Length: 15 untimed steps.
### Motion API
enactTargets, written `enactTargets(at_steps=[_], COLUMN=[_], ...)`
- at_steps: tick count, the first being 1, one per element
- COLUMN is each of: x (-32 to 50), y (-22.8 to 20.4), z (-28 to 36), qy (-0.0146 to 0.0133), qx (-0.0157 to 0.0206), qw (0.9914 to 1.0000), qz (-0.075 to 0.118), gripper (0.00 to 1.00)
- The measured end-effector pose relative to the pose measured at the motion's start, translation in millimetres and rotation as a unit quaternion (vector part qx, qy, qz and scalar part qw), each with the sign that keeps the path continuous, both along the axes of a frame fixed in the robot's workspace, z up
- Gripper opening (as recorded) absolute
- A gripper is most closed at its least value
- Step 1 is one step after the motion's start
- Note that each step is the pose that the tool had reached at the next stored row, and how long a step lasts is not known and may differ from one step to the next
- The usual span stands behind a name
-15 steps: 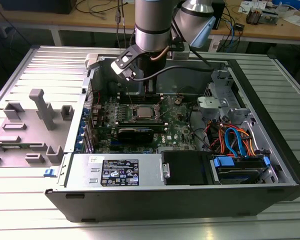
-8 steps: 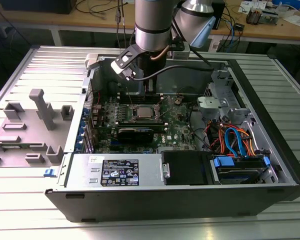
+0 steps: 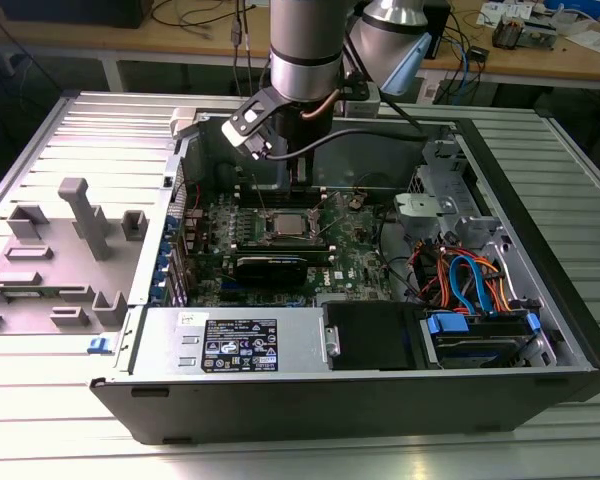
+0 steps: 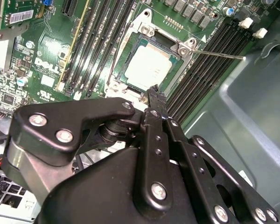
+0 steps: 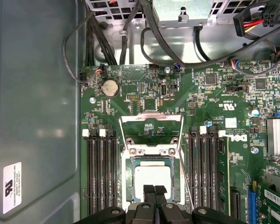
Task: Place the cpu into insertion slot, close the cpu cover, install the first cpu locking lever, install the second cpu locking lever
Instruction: 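Close the cpu cover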
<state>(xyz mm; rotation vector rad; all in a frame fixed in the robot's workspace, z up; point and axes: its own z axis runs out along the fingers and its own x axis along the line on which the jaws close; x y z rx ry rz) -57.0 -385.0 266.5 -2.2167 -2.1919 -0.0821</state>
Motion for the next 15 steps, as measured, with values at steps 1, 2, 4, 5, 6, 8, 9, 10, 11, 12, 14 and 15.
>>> enactTargets(at_steps=[1, 2, 4, 5, 6, 8, 9, 10, 11, 12, 14, 15], x=[0.0, 0.0, 0.0, 0.0, 0.0, 0.0, 0.0, 0.0, 0.0, 0.0, 0.0, 0.0], y=[0.0, 0.0, 0.0, 0.0, 0.0, 0.0, 0.0, 0.0, 0.0, 0.0, 0.0, 0.0], z=[0.3, 0.4, 0.8, 0.9, 1.1, 1.5, 1.6, 2.1, 2.4, 2.5, 2.9, 3.0], qy=[0.0, 0.0, 0.0, 0.0, 0.0, 0.0, 0.0, 0.0, 0.0, 0.0, 0.0, 0.0], qx=[0.0, 0.0, 0.0, 0.0, 0.0, 0.0, 0.0, 0.0, 0.0, 0.0, 0.0, 0.0], qw=[1.0, 1.0, 1.0, 1.0, 1.0, 1.0, 1.0, 1.0, 1.0, 1.0, 1.0, 1.0], qz=[0.0, 0.0, 0.0, 0.0, 0.0, 0.0, 0.0, 0.0, 0.0, 0.0, 0.0, 0.0], gripper=[0.11, 0.11, 0.11, 0.11, 0.11, 0.11, 0.11, 0.11, 0.11, 0.11, 0.11, 0.11])
